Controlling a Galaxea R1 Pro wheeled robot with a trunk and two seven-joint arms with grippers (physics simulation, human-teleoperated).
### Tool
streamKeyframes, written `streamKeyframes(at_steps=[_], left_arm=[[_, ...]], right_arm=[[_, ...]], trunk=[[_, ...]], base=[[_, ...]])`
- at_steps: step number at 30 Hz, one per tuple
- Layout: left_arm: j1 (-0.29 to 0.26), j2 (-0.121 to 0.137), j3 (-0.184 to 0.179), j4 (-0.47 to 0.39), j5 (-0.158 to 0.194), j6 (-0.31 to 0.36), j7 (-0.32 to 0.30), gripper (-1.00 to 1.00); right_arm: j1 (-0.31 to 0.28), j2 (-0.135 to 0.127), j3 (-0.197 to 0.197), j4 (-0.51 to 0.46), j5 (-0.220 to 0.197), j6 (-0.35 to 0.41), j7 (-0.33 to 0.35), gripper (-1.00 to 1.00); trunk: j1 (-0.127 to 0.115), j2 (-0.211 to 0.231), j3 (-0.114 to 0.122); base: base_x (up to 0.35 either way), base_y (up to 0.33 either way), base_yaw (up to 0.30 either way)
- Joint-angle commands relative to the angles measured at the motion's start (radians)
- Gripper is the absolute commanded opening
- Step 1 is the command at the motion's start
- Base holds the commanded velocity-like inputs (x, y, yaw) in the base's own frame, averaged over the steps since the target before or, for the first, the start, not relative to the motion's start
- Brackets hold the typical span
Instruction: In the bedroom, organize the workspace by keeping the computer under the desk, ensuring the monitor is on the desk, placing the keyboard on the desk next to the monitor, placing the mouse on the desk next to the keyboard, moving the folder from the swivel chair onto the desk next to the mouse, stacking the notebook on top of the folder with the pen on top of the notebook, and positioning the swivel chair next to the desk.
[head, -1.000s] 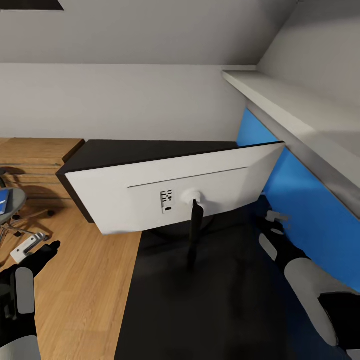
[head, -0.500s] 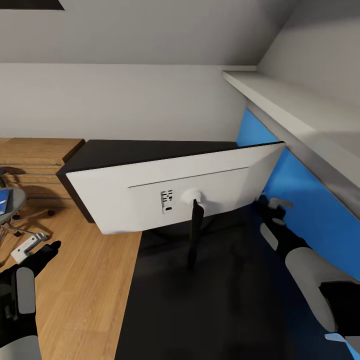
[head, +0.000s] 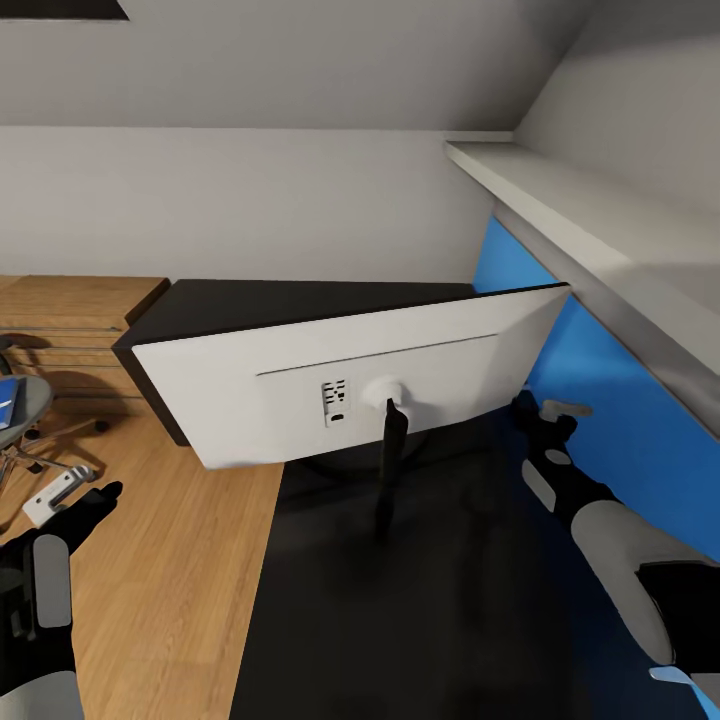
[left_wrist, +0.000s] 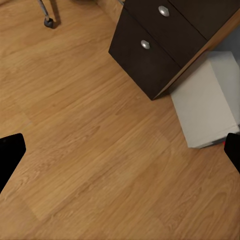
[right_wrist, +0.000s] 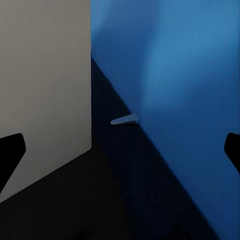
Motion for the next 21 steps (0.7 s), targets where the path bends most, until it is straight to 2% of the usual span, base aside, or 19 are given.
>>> streamKeyframes(at_steps=[1, 21], left_arm=[[-0.001, 0.000, 0.001, -0.002, 0.011, 0.005, 0.007, 1.00], [-0.001, 0.000, 0.002, -0.002, 0.011, 0.005, 0.006, 1.00]], right_arm=[[-0.001, -0.028, 0.022, 0.002, -0.007, -0.007, -0.004, 1.00], [0.002, -0.031, 0.022, 0.004, -0.001, -0.021, -0.007, 1.00]], trunk=[[0.000, -0.002, -0.001], [0.000, -0.002, -0.008]], base=[[0.000, 0.000, 0.000], [0.000, 0.000, 0.000]])
